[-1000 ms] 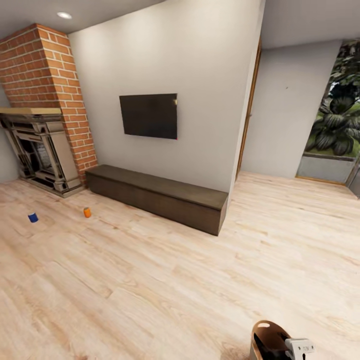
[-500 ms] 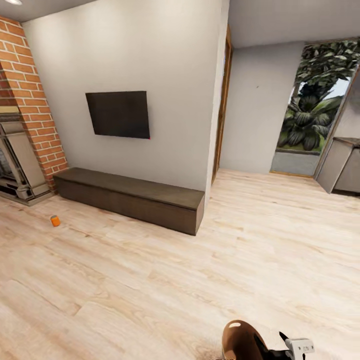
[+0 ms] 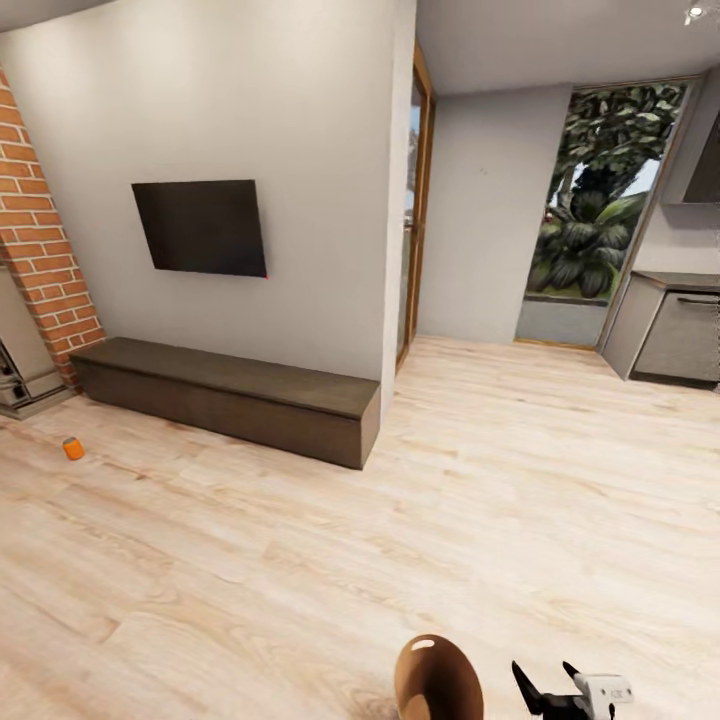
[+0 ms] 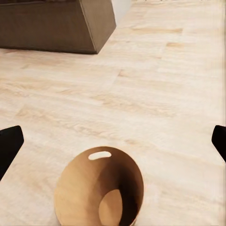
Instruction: Put the three can of soda from the living room inside the tash can in the kitchen.
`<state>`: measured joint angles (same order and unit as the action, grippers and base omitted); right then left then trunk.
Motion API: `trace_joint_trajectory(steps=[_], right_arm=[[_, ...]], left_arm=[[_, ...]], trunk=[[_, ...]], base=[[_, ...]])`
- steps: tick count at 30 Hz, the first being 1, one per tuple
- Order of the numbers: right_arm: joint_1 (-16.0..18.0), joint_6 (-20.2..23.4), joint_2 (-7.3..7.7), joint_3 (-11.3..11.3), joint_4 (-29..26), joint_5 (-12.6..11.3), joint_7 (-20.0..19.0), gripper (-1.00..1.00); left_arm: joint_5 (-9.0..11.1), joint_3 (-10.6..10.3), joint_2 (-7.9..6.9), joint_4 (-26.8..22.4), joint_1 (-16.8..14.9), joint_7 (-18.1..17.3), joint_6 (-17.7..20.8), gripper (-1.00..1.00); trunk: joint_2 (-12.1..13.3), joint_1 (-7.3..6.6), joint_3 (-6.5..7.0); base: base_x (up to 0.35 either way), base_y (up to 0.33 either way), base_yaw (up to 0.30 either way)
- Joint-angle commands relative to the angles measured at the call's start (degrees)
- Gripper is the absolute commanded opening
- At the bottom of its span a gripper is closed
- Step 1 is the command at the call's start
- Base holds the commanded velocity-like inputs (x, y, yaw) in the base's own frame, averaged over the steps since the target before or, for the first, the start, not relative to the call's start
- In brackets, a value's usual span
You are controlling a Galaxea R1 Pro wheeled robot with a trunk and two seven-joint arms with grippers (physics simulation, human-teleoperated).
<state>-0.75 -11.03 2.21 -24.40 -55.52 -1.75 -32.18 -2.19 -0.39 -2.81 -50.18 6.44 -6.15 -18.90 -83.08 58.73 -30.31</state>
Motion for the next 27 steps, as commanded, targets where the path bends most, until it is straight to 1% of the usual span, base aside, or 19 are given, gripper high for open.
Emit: trace_joint_trajectory(steps=[1,8,19,23,27], right_arm=[[0.11,0.03,-0.04,-0.07,0.05,-0.03,0.0,1.0],[0.44,0.17,-0.19,-0.23,0.25,-0.1,0.04,1.0],[0.48,0.64,-0.19,-0.27,1.26,-0.18,0.1,1.0],[0.48,0.65,-0.16,-0.29,1.34,-0.18,0.1,1.0],[0.48,0.65,-0.18,-0.3,1.37,-0.18,0.15,1.0]], left_arm=[[0.0,0.01,0.0,0.0,0.01,0.0,0.0,1.0],[0.06,0.04,0.0,0.0,-0.01,-0.01,0.07,1.0],[0.08,0.04,0.0,0.0,-0.01,-0.09,0.01,1.0],[0.13,0.04,0.0,0.0,-0.02,-0.21,0.0,1.0],[0.17,0.09,0.0,0.0,-0.02,-2.25,0.02,1.0]], trunk=[[0.0,0.0,0.0],[0.0,0.0,0.04],[0.0,0.0,0.49],[0.0,0.0,0.66],[0.0,0.0,0.84]], base=[[0.0,-0.284,-0.002],[0.049,-0.283,-0.031],[0.124,-0.266,-0.206],[0.164,-0.088,-0.226],[0.188,0.152,-0.226]])
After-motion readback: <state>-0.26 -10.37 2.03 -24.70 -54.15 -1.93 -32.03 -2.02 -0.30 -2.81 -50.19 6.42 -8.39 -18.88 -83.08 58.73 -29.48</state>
